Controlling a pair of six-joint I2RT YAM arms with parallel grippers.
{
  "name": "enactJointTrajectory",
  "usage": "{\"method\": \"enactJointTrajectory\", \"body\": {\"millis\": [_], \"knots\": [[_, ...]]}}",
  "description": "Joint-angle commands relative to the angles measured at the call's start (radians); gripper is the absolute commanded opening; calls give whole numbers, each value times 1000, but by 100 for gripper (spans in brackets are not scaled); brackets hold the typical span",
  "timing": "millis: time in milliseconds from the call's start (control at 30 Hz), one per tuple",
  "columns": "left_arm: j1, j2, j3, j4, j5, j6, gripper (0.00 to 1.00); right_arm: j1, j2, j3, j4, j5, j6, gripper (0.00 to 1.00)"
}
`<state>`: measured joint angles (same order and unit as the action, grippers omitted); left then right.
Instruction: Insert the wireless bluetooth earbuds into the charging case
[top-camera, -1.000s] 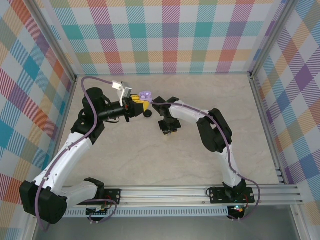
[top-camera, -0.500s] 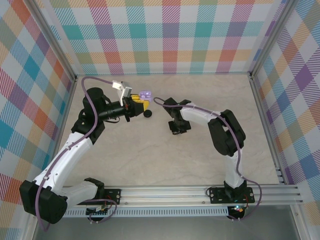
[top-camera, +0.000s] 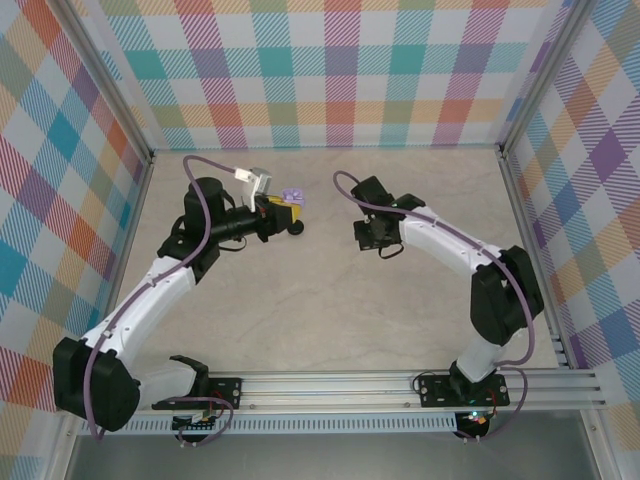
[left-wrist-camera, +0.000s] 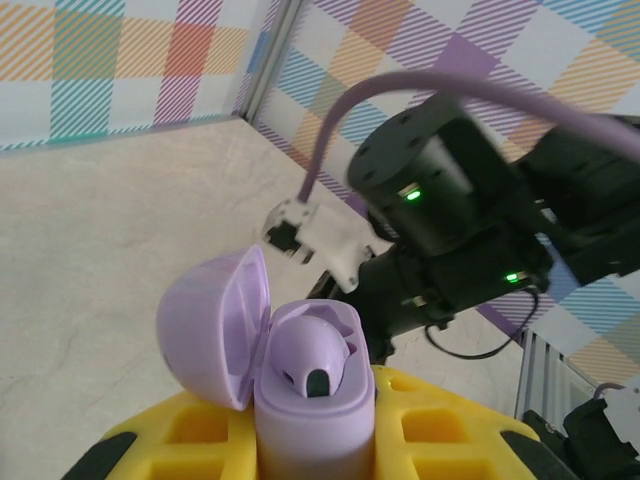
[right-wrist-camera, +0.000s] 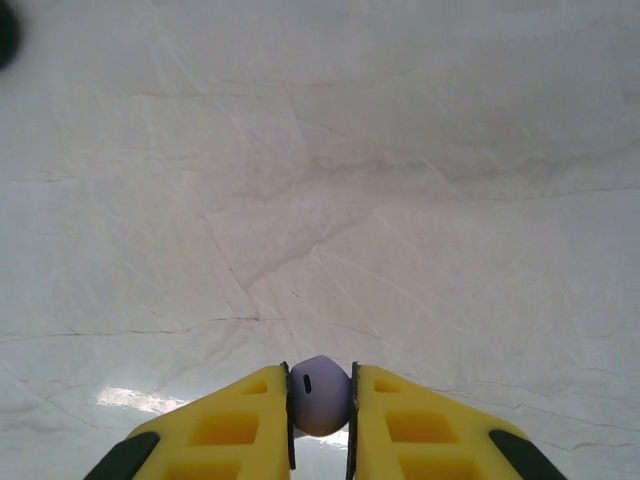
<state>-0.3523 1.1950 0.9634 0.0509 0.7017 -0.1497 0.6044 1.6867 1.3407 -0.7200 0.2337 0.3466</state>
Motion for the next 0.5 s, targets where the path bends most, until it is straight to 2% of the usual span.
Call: {"method": "enactJointTrajectory", "body": {"millis": [0, 267, 467], "knots": [[-17, 18, -17, 2, -22, -24, 15, 1, -65, -22, 35, -31, -46, 18], [-66, 88, -35, 10, -25, -31, 15, 6, -200, -49, 108, -120, -130, 18], [-111, 141, -28, 19, 13, -7, 15, 31, -272, -40, 141, -150, -199, 19]]}}
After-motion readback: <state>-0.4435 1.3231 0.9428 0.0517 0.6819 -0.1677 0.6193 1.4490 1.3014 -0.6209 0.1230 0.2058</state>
